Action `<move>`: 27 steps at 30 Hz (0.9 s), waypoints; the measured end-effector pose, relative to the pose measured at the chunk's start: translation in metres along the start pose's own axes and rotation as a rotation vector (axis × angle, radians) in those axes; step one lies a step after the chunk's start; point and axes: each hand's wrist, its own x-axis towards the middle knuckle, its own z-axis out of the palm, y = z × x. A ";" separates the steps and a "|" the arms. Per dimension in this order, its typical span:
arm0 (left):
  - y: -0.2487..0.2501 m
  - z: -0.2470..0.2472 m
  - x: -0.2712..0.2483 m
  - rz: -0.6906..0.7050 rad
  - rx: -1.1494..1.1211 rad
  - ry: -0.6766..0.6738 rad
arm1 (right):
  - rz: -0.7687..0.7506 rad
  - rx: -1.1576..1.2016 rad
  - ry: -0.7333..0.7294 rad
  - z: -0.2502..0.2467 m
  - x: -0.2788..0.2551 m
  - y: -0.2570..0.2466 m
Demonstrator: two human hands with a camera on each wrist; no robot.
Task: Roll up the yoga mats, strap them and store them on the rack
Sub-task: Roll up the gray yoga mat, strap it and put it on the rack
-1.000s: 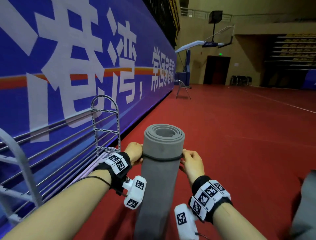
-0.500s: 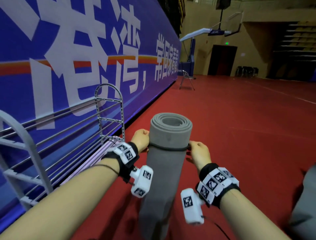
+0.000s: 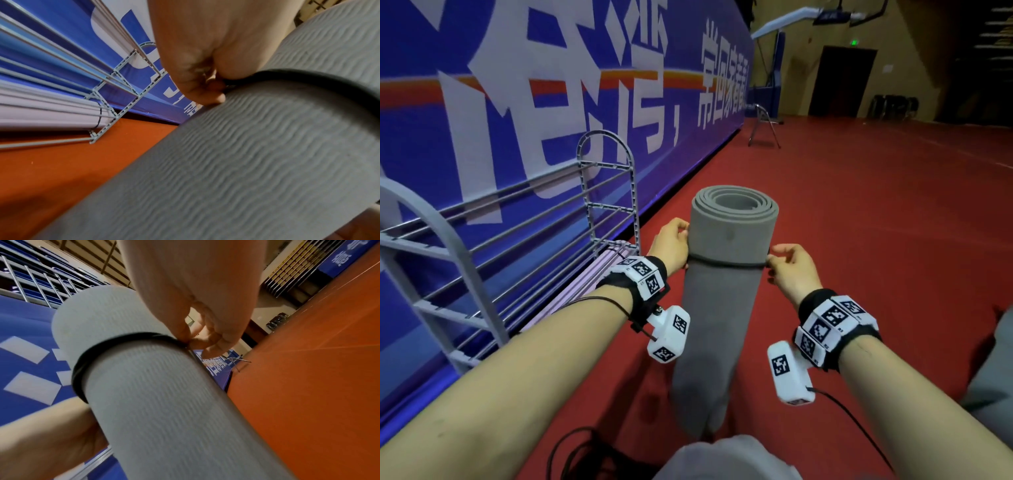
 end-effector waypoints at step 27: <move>-0.150 0.068 -0.064 -0.177 -0.134 -0.548 | 0.074 -0.294 -0.384 0.047 0.000 0.065</move>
